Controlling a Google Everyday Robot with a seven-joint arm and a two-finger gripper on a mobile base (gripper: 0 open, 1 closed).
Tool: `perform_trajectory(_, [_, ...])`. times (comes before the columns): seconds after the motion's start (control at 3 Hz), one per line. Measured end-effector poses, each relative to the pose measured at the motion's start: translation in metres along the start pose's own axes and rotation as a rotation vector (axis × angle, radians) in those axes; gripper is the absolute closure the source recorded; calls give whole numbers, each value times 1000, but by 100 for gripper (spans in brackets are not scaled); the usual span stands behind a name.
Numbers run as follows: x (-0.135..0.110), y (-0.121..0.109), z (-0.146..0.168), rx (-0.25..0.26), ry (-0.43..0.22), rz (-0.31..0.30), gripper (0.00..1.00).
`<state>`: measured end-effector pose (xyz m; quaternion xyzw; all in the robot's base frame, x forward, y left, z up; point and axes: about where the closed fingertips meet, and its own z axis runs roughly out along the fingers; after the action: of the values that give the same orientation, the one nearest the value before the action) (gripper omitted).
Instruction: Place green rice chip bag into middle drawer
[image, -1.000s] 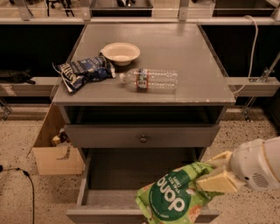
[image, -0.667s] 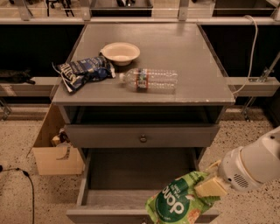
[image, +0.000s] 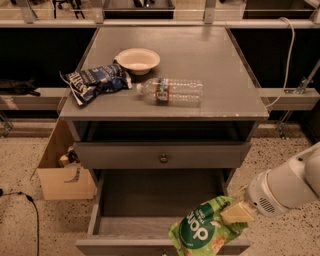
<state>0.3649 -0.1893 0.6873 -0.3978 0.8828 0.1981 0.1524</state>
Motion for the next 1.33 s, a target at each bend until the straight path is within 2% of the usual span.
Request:
perform_trajectory(0.33, [-26,6,10,53,38,-13,100])
perform_trajectory(0.67, [-45,6,35,101,128,-11,100])
perform_trajectory(1.0, [-65,-10,75,131,204,36,100])
perform_trajectory(1.33, [-70,-11,80,132,199,40,100])
